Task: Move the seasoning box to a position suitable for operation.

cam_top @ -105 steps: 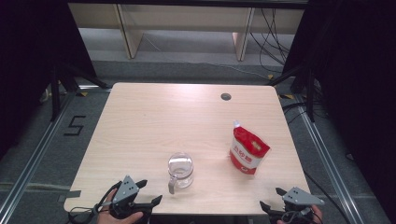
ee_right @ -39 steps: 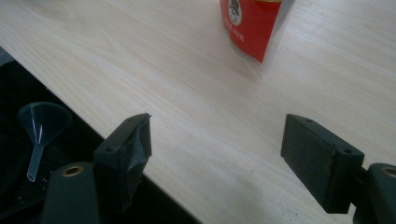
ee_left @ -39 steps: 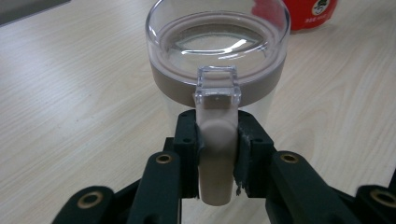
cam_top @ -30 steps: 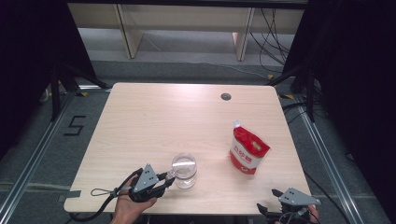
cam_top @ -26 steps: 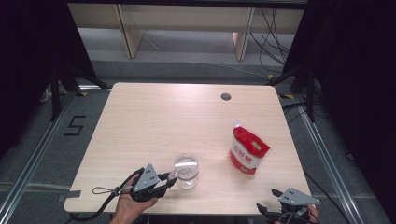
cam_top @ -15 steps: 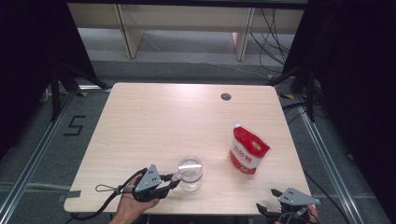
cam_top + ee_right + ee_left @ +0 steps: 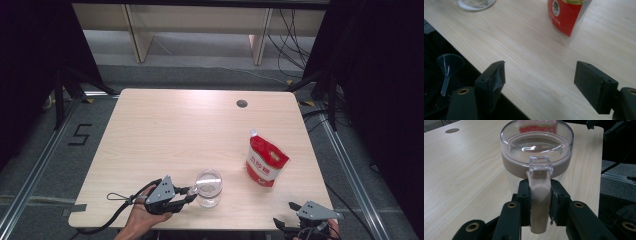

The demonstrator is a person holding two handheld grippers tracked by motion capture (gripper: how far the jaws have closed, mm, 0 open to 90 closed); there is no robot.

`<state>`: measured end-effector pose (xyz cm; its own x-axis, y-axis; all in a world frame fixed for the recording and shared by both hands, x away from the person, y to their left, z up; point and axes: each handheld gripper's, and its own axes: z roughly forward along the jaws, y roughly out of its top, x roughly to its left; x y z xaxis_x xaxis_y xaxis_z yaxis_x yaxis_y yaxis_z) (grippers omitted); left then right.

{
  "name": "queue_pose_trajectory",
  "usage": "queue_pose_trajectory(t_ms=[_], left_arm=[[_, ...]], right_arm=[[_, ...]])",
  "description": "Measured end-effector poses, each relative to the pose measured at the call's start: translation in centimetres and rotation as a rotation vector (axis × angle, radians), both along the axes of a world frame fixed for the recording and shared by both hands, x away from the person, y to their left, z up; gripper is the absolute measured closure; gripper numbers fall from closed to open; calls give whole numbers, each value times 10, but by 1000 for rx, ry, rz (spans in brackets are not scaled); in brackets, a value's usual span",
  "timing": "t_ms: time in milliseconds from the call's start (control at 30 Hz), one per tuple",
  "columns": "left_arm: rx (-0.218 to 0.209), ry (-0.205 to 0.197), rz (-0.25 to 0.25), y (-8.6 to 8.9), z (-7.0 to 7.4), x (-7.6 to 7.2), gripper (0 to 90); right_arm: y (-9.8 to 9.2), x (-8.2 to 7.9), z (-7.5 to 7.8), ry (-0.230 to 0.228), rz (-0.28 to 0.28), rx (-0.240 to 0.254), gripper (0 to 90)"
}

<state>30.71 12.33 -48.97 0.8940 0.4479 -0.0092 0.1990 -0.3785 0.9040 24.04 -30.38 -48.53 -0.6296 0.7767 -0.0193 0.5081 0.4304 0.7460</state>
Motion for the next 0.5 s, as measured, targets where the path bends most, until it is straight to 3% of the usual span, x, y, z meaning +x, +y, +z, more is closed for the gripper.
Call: queue_pose_trajectory(t_ms=[133,167,267,333,500], left_arm=[[0,-9,-14,0,0,2,725],[-2,-3,-14,0,0,3,724],[-6,-3,-33,0,-1,6,724],[-4,-6,-28,0,-1,6,723],[31,-22,-10,3,1,7,719]], right_arm=[[0,1,-1,5,7,5,258],[2,-1,-1,39,-16,22,258],[1,0,-1,37,-7,21,259],[-2,2,-1,11,8,9,259],[0,0,-1,24,-4,17,259]])
